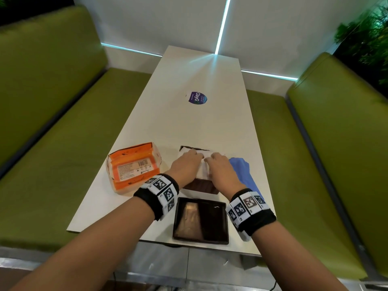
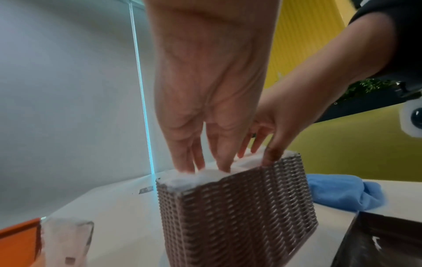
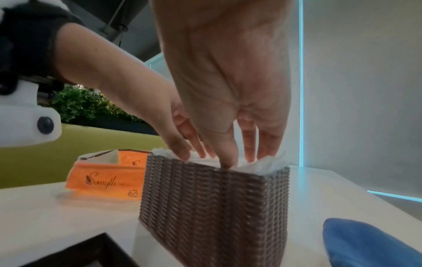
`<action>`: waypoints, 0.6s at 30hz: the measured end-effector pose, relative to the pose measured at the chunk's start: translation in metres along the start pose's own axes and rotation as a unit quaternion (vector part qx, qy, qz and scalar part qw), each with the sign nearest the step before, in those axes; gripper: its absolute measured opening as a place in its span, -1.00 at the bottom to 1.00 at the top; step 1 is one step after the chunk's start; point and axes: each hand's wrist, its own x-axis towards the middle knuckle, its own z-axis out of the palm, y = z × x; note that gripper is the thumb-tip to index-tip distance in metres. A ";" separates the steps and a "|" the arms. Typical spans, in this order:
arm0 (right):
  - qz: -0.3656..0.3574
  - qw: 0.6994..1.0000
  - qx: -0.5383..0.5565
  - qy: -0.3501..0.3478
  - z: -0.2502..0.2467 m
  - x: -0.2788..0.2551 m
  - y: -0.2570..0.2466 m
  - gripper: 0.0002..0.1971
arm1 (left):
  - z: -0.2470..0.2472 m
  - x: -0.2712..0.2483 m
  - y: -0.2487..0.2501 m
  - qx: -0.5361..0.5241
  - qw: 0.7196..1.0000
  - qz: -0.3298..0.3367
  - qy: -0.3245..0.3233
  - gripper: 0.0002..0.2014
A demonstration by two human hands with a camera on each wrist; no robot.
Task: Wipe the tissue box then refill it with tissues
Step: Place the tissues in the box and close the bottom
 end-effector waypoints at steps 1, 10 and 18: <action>-0.009 1.000 -0.007 -0.027 0.002 0.002 0.001 -0.52 | -0.001 0.003 -0.001 0.008 0.999 0.005 -0.035 -0.51; 0.007 0.998 0.009 -0.058 0.006 0.012 0.002 -0.59 | -0.005 0.016 -0.009 0.049 0.991 0.002 -0.127 -0.52; 0.034 0.993 -0.066 -0.090 -0.011 0.013 0.006 -0.74 | -0.006 0.017 -0.010 0.041 0.992 0.009 -0.116 -0.54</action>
